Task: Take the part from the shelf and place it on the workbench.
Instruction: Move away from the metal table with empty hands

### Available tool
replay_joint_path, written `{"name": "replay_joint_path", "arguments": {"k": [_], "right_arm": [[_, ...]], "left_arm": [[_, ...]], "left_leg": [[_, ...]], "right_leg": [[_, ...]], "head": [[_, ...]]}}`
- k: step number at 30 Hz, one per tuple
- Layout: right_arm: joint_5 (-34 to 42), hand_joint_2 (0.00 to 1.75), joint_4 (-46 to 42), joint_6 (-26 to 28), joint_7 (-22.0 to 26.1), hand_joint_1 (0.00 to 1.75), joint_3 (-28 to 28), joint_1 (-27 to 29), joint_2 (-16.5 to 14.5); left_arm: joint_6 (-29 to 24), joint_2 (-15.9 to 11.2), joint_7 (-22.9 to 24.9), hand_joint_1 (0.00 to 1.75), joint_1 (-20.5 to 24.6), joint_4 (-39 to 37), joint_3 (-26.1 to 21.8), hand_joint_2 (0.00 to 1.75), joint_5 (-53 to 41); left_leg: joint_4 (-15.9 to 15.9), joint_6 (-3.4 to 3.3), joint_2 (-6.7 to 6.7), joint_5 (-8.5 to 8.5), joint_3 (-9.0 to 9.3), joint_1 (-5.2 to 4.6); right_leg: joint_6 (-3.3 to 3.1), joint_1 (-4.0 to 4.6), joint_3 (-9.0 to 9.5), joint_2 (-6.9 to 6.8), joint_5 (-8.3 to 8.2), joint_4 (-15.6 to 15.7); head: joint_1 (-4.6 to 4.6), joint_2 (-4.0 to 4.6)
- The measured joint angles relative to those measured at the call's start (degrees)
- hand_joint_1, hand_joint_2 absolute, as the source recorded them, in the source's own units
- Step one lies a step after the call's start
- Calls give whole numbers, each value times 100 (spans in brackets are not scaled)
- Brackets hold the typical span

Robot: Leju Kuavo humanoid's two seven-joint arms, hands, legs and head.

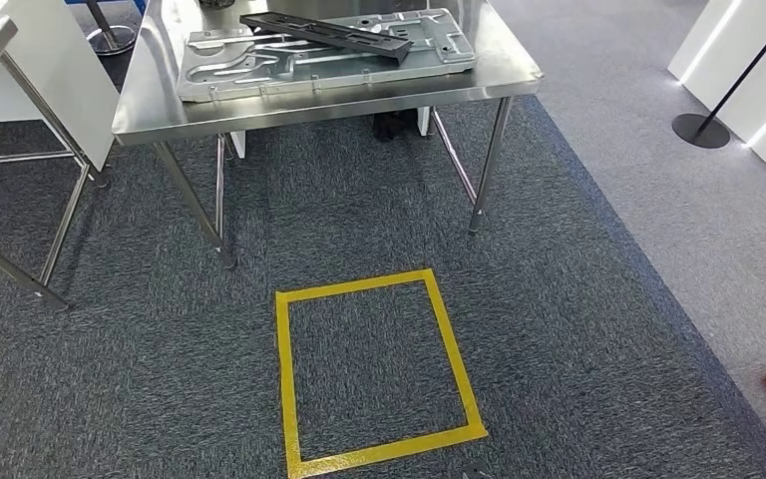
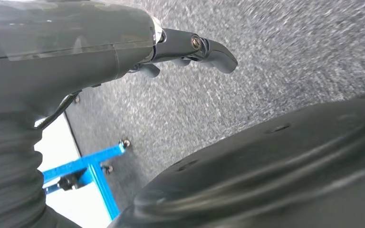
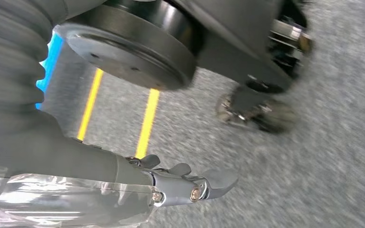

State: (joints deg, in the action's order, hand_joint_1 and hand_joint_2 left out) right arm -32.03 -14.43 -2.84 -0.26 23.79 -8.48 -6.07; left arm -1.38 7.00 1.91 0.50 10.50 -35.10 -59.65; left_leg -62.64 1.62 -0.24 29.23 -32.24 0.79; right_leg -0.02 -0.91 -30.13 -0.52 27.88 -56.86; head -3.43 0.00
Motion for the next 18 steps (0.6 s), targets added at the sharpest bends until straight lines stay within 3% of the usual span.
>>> {"name": "replay_joint_path", "arguments": {"k": [2,6,7,9,10,11,12,13,16,18], "right_arm": [[169,175,-102,13,5,0,-123,10,22],[519,175,-228,61,7,0,-376,128,77],[602,175,-240,74,7,0,-435,183,89],[776,175,-248,86,10,0,-547,330,116],[868,131,-247,88,19,0,-600,412,127],[952,87,-243,90,25,0,-652,486,138],[1031,44,-233,91,31,0,-702,555,147],[1099,0,-217,94,32,0,-754,619,159],[1323,0,-166,104,28,0,-910,842,210],[1478,0,-149,111,29,0,-1018,957,240]], "left_arm": [[5,-19,-8,0,-63,-2,153,175,317],[8,-81,-25,0,-155,14,497,175,976],[8,-104,-27,0,-163,35,581,131,1128],[9,-151,-31,0,-181,113,756,44,1422],[14,-175,-31,0,-202,166,845,0,1568],[21,-196,-31,0,-231,224,939,0,1710],[29,-214,-29,0,-266,285,1025,0,1842],[38,-227,-28,0,-302,350,1108,0,1966],[37,-261,-60,0,-297,597,1351,0,2420],[37,-287,-96,0,-195,752,1514,0,2740]], "left_leg": [[422,-61,-13,-84,201,-2],[471,-249,-20,-114,169,-23],[487,-288,-13,-132,161,-17],[494,-337,-2,-151,130,-25],[492,-348,7,-156,115,-37],[490,-354,20,-159,105,-51],[488,-356,33,-160,102,-66],[488,-356,42,-161,106,-79],[482,-342,21,-172,102,-115],[479,-295,-1,-192,75,-116]], "right_leg": [[77,19,-31,6,16,-50],[210,2,-103,20,76,-153],[231,-3,-184,26,206,-333],[253,-4,-509,30,599,-1034],[257,-1,-684,31,757,-1413],[253,3,-792,31,821,-1657],[238,9,-794,31,772,-1690],[211,16,-676,31,624,-1486],[86,63,-92,23,164,-351],[40,104,26,15,114,-51]], "head": [[1,0],[2,0],[2,0],[2,0],[2,0],[2,0],[2,0],[2,0],[2,0],[2,0]]}}
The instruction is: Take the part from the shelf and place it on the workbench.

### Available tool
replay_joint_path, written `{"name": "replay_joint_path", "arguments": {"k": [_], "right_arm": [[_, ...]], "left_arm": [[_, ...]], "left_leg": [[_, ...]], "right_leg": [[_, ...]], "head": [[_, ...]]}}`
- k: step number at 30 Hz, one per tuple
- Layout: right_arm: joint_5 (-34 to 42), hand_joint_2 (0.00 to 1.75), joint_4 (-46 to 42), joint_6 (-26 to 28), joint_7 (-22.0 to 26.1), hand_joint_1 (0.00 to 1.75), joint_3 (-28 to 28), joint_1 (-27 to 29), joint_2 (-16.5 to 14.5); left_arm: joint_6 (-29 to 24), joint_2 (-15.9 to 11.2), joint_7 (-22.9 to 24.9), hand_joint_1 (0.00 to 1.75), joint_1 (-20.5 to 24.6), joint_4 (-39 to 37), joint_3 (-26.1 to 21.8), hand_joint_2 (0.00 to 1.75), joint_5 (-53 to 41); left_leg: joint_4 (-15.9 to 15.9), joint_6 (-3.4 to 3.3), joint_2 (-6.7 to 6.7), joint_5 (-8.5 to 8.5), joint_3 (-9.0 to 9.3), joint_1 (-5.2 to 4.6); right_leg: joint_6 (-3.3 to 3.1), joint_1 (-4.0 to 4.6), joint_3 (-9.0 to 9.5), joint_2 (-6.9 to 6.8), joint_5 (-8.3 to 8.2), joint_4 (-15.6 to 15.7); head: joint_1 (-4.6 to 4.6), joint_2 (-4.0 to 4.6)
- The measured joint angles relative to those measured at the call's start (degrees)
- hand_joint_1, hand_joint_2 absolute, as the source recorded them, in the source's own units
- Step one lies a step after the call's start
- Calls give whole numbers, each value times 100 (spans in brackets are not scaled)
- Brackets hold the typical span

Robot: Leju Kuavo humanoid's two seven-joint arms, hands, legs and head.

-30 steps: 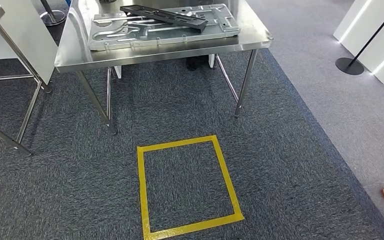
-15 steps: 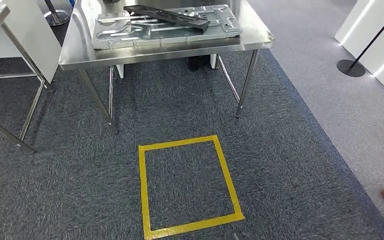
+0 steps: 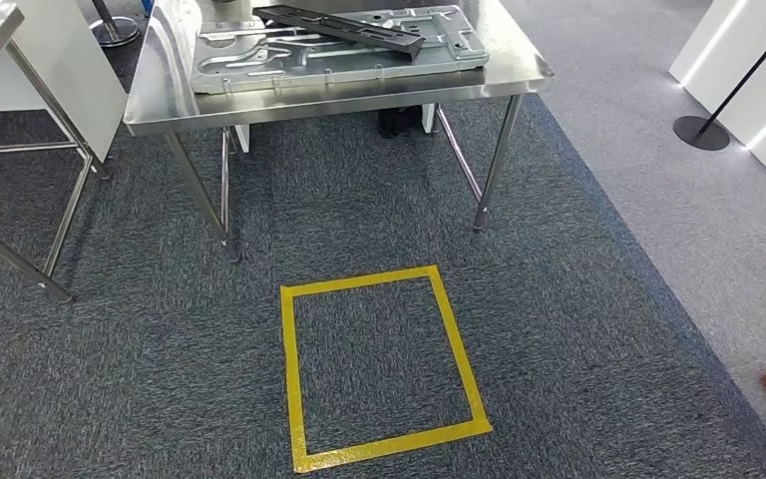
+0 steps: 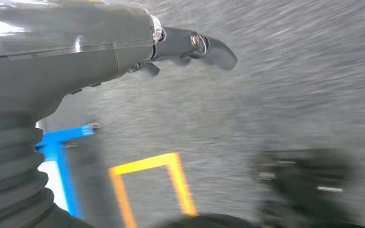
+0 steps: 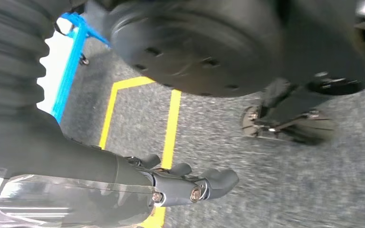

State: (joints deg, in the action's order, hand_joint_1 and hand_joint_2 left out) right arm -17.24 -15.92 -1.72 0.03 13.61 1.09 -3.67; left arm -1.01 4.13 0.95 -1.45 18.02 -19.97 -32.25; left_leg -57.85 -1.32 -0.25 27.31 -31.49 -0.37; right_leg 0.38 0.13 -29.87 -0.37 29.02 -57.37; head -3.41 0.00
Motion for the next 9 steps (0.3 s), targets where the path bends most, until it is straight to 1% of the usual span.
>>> {"name": "replay_joint_path", "arguments": {"k": [1,2,3,4,5,7,8,9], "right_arm": [[78,0,4,3,1,0,-58,41,8],[160,0,1,8,1,0,-120,76,15],[242,0,-10,14,1,0,-185,102,24],[325,0,-34,22,0,0,-251,120,32],[405,0,-73,32,-1,0,-315,131,39],[555,0,-197,57,-3,0,-430,139,56],[625,0,-279,69,-6,0,-480,134,64],[660,0,-321,77,-8,0,-505,133,68]], "left_arm": [[3,-14,-10,0,36,52,86,0,142],[9,-34,-16,0,53,93,175,0,297],[14,-52,-19,0,46,119,263,0,453],[19,-70,-21,0,15,135,353,0,618],[26,-89,-21,0,-39,140,435,0,780],[36,-112,-21,0,-206,127,588,0,1072],[41,-125,-21,0,-310,104,657,0,1205],[42,-130,-21,0,-364,92,691,0,1271]], "left_leg": [[7,34,-2,-9,-3,6],[4,71,7,-3,1,13],[-38,107,10,40,-7,15],[-170,137,12,145,-56,17],[-423,166,11,315,-159,24],[-1161,214,8,711,-479,51],[-1458,237,9,820,-604,68],[-1618,248,9,873,-670,75]], "right_leg": [[-16,11,-4,0,-23,20],[-43,-1,7,1,-48,50],[-75,-16,23,-2,-74,91],[-102,-34,36,-7,-100,131],[-121,-51,41,-16,-120,159],[-137,-44,27,-31,-126,163],[-136,-44,21,-38,-126,159],[-136,-43,18,-41,-126,156]], "head": [[0,0],[0,0],[0,0],[-1,0],[-1,0],[-2,0],[-2,0],[-2,0]]}}
